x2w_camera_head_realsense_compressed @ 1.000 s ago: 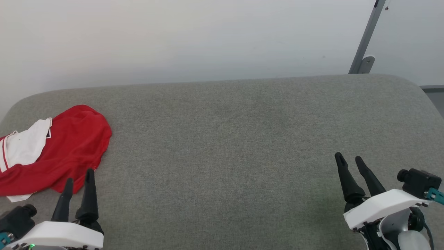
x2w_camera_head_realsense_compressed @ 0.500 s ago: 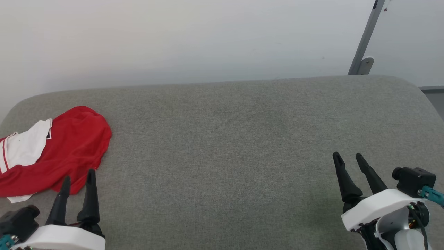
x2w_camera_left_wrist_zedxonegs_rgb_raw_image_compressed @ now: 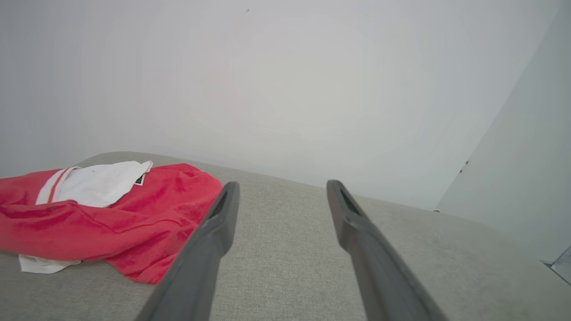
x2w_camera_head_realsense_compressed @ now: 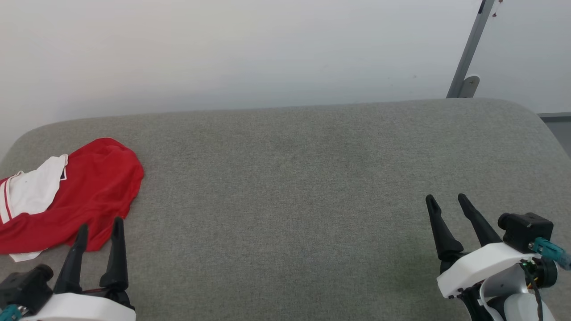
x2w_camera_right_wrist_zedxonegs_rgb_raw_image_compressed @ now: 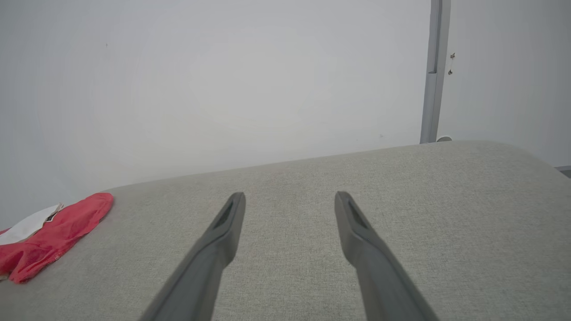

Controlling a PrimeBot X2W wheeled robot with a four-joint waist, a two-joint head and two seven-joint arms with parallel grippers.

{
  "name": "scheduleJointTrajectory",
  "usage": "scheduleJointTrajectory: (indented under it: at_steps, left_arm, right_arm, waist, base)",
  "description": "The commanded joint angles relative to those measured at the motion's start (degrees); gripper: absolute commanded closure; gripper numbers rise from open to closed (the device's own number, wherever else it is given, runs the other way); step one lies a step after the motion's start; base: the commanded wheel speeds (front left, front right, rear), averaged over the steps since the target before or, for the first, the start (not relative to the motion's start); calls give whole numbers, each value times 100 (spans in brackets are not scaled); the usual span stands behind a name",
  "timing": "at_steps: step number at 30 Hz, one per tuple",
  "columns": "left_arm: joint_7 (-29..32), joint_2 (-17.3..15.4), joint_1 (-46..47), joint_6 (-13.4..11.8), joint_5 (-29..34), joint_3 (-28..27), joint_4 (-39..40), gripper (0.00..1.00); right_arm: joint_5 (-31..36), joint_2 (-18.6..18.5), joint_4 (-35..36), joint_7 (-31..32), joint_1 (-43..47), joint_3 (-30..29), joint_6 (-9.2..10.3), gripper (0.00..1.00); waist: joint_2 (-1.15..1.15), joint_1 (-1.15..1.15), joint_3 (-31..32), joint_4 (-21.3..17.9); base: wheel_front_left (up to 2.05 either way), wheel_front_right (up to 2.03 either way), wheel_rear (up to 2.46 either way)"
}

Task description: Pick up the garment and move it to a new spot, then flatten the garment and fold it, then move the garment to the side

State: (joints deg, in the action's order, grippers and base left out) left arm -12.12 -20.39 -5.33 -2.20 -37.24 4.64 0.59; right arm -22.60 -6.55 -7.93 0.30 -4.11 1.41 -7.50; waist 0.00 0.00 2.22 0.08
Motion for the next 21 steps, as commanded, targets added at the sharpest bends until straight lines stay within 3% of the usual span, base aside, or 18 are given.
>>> scheduleJointTrajectory:
  at_steps: [1, 21]
  left_arm:
    - [-48, -71, -81, -31, 143, 18, 65, 0]
    - [-214, -309, -211, -136, 656, 208, 285, 0]
  right_arm:
    - [113, -20, 59, -49, 6, 6, 2, 0]
    - [972, -3, 198, -98, 64, 29, 2, 0]
  waist:
    - [0, 0, 0, -2]
    - [0, 0, 21, -23]
  base:
    - [0, 0, 0]
    - [0, 0, 0]
